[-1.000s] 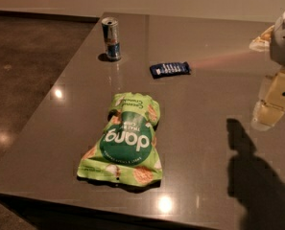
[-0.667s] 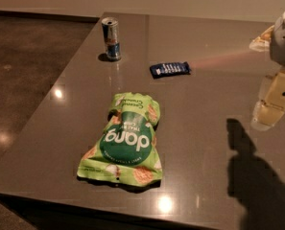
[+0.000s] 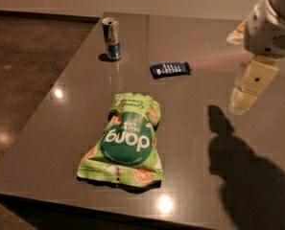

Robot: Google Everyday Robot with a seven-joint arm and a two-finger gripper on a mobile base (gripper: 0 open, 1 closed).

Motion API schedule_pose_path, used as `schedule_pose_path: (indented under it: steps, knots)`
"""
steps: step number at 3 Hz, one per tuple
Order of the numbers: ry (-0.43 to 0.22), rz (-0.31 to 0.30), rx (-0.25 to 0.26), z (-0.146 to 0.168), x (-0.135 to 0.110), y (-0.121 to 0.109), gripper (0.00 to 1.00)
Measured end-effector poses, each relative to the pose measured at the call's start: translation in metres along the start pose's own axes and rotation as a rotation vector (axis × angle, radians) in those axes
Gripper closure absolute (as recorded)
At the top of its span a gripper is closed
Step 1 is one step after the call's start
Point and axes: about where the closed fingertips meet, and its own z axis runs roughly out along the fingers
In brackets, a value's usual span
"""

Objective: Move rxbar blueberry near redbull can

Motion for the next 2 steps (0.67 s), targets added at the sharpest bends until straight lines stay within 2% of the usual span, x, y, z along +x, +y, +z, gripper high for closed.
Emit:
schedule_pose_path:
  steps: [1, 2]
  knots:
    - [-0.033, -0.022, -0.013, 0.021, -0.019, -0.028, 0.0]
    - [-0.066, -0.015, -0.03, 0.041, -0.03, -0.055, 0.0]
